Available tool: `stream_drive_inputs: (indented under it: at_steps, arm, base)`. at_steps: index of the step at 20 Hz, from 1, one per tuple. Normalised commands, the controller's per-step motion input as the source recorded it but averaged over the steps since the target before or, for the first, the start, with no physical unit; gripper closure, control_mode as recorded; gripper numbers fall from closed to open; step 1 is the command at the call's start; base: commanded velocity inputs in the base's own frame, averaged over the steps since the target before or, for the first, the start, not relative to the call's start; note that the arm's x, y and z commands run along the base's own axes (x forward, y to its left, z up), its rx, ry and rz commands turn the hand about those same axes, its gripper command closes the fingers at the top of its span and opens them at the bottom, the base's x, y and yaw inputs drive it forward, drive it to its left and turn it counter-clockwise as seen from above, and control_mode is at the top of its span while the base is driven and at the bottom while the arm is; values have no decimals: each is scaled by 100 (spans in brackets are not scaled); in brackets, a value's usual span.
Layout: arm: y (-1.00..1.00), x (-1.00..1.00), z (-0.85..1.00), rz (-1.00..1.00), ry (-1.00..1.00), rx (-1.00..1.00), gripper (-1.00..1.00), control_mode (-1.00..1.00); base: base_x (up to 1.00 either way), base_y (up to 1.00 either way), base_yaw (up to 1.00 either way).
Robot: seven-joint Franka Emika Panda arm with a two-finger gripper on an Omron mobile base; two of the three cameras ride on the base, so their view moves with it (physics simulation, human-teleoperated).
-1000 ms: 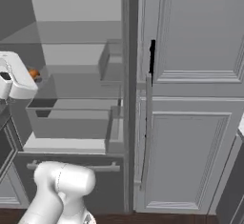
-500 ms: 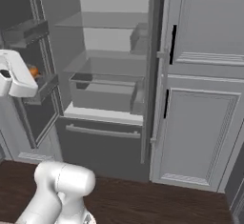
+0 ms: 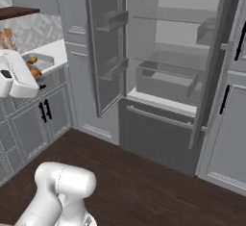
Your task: Place one squash and one chicken drumstick in each tupperware on the nearby counter, to pack two identical lunches.
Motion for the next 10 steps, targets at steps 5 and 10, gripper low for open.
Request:
stream_drive_inputs:
  at_steps: [5,10]
  arm:
    - [0,0,0,0,0,0,100,100]
    - [0,0,0,0,0,0,100,100]
  base:
    - [33,31,53]
    - [89,20,40]
